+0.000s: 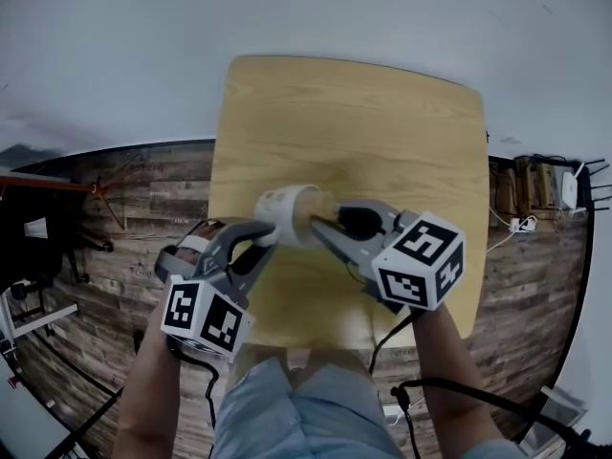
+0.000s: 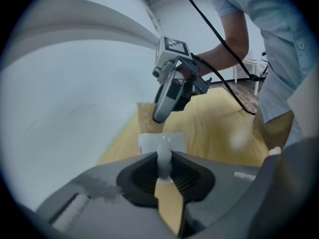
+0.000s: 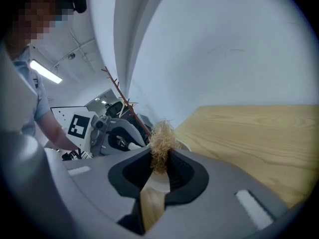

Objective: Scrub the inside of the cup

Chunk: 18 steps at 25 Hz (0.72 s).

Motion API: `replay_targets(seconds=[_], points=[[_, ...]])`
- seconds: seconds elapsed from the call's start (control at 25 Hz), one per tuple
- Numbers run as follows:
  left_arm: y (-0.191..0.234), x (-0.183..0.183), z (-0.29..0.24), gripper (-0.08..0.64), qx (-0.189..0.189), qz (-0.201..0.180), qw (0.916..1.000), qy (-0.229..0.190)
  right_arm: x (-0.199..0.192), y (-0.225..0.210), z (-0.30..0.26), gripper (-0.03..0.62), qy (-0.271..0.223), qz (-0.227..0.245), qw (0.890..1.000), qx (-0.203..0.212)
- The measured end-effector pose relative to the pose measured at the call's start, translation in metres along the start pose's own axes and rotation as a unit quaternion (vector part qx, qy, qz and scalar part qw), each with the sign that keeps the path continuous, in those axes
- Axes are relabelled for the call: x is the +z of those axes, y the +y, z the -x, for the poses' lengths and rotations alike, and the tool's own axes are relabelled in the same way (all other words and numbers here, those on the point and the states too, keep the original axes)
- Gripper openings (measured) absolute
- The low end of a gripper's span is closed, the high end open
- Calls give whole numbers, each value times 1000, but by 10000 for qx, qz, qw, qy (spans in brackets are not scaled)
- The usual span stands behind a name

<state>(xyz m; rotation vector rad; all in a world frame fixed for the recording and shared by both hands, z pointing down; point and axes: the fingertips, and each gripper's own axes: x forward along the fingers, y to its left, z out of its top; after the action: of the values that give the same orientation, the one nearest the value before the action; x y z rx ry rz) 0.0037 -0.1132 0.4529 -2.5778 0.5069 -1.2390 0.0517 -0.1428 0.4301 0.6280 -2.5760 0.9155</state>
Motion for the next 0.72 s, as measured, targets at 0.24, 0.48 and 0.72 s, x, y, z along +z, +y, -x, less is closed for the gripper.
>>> replay_targets(seconds=[0.24, 0.48, 0.72], points=[[0, -19, 3, 72, 0, 364, 9992, -181, 27, 1, 24, 71, -539, -13, 9978, -381], [3, -33, 3, 72, 195, 995, 9937, -479, 49, 11, 47, 72, -877, 246, 9924, -828], [0, -52, 6, 72, 249, 1670, 9825, -788, 51, 30, 60, 72, -1039, 285, 9879, -1116]])
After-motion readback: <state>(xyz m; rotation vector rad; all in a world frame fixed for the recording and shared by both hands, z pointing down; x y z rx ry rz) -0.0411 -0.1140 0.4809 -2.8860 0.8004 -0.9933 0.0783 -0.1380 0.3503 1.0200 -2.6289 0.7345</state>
